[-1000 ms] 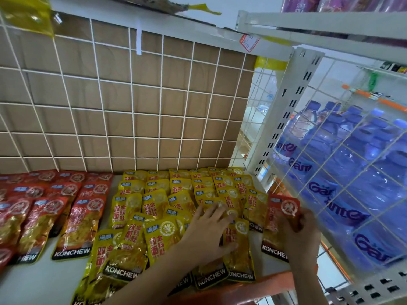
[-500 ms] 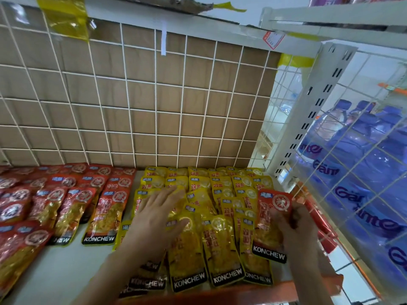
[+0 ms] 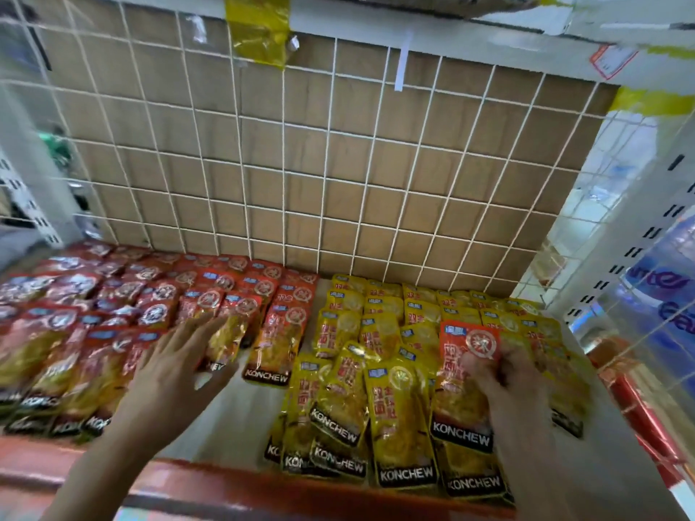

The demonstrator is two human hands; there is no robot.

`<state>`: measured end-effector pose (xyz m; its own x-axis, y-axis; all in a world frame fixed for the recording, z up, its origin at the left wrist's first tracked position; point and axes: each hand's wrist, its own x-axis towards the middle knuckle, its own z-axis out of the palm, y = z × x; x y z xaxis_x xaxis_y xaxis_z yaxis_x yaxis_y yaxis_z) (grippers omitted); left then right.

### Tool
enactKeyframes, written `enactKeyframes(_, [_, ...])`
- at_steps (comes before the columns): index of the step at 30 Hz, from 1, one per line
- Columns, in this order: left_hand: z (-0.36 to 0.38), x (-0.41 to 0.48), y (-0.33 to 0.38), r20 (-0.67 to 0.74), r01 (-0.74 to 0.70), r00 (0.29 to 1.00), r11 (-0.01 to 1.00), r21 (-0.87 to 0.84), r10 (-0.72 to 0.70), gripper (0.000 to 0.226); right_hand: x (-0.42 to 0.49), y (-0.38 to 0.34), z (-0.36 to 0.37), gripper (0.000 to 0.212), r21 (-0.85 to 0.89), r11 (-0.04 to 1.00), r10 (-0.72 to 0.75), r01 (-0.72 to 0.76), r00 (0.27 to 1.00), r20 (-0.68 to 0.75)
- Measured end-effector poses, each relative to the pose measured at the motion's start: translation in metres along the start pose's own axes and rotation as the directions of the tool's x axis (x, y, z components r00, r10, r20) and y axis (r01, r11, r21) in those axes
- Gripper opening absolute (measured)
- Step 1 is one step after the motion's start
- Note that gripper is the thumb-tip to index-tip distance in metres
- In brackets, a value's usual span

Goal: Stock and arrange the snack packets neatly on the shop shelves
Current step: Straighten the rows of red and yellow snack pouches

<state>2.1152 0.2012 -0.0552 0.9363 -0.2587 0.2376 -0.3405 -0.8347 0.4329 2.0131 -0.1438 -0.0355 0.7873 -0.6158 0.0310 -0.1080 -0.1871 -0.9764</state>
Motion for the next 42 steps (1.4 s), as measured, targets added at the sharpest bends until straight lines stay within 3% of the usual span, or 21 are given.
enactKeyframes(3, [-0.012,-0.009,-0.027,-0.017,0.064,0.998,0.998,0.015,-0.064,0.072,-0.004,-0.004,0.025,0.035,0.008,1.000,-0.019,0.018,0.997,0.073])
enactKeyframes(7, [-0.028,-0.017,-0.063,-0.021,0.096,0.995,0.995,0.014,-0.095,0.066,-0.012,-0.013,0.066,0.031,0.015,1.000,-0.030,0.028,0.984,0.176])
enactKeyframes(13, [-0.046,-0.021,-0.107,-0.029,0.132,0.991,0.990,0.050,-0.131,0.073,-0.032,-0.029,0.136,0.047,-0.099,0.986,-0.094,0.135,0.935,0.343])
enactKeyframes(18, [-0.058,-0.014,-0.141,-0.024,0.110,0.994,0.994,0.022,-0.110,0.071,-0.052,-0.033,0.195,0.053,-0.307,0.915,-0.091,0.260,0.878,0.470])
enactKeyframes(22, [-0.060,-0.005,-0.160,-0.019,0.030,0.999,0.999,0.037,-0.029,0.061,-0.062,-0.033,0.223,0.052,-0.439,0.853,-0.084,0.282,0.905,0.418])
enactKeyframes(28, [-0.062,0.015,-0.180,0.055,-0.029,0.998,0.999,-0.027,0.030,0.070,-0.072,-0.041,0.233,0.057,-0.699,0.657,-0.061,0.283,0.944,0.325])
enactKeyframes(36, [-0.069,0.028,-0.197,0.068,-0.193,0.978,0.978,-0.080,0.199,0.070,-0.078,-0.044,0.236,0.058,-0.830,0.493,-0.023,0.263,0.957,0.289])
enactKeyframes(38, [-0.070,0.028,-0.204,0.087,-0.209,0.972,0.973,-0.099,0.218,0.075,-0.081,-0.041,0.238,0.053,-0.825,0.496,-0.053,0.269,0.958,0.281])
enactKeyframes(42, [-0.073,0.022,-0.217,0.066,-0.202,0.975,0.973,-0.112,0.211,0.073,-0.093,-0.040,0.247,0.043,-0.686,0.678,-0.185,0.263,0.965,0.188])
